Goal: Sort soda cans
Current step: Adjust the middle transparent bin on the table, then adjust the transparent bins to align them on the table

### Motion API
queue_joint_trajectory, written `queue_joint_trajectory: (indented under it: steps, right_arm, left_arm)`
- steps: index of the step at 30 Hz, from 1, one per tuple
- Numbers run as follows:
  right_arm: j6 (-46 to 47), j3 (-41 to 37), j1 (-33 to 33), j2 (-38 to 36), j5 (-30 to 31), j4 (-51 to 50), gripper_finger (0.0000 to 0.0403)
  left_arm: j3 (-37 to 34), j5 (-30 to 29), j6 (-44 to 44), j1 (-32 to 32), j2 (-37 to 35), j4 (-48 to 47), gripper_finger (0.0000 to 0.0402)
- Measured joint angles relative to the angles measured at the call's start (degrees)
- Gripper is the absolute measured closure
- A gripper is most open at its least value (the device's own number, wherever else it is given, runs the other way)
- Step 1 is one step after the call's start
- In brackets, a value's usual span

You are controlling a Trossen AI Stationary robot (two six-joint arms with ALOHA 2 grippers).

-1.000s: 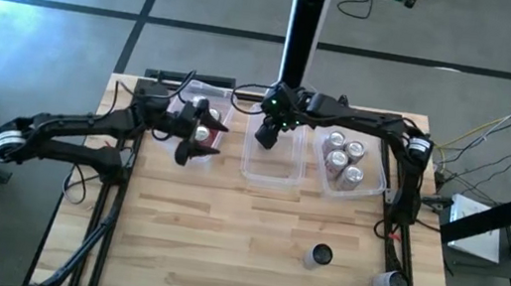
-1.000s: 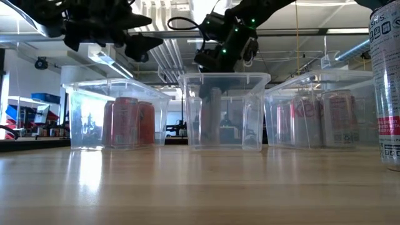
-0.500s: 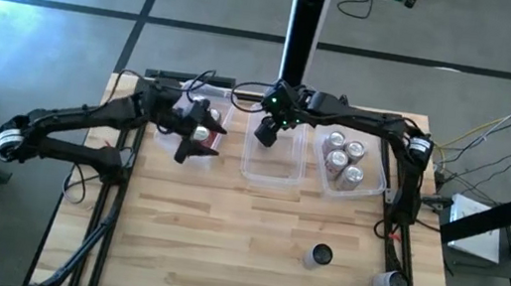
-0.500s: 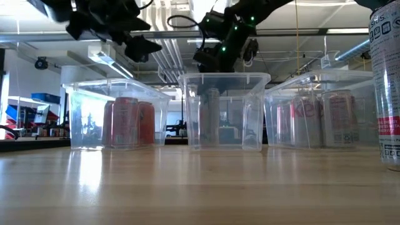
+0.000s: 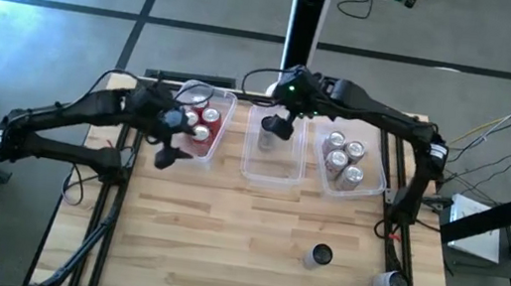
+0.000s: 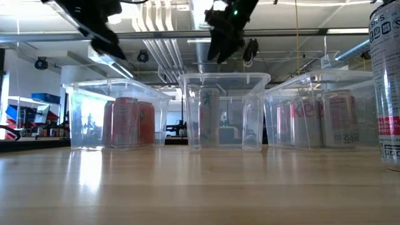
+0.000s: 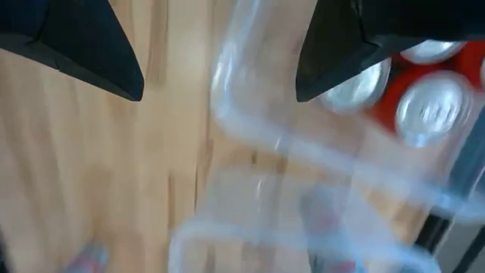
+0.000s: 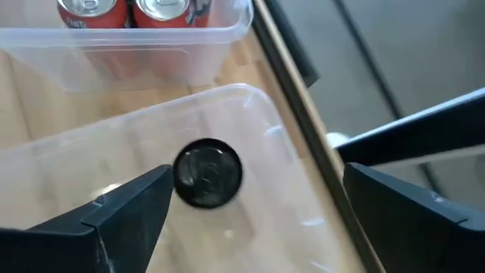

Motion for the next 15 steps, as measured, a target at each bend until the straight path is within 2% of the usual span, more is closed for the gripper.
queue_joint_trajectory:
  steps: [6, 9, 15]
  right_arm:
    - [-6.4, -1.7, -0.1, -4.5, 2.1, 1.1, 0.0022]
    - [-9.0, -2.1, -0.3, -5.0, 2.2, 2.6, 0.0022]
    - [-11.8, -0.9, 0.1, -5.2, 2.2, 2.0, 0.0022]
  left_arm:
    - [6.3, -8.8, 6.1, -0.6, 1.3, -16.7, 0.0073]
    - [9.4, -13.7, 4.3, -0.6, 3.2, -20.2, 0.0073]
    - [14.3, -11.7, -0.3, -0.6, 5.6, -23.0, 0.0073]
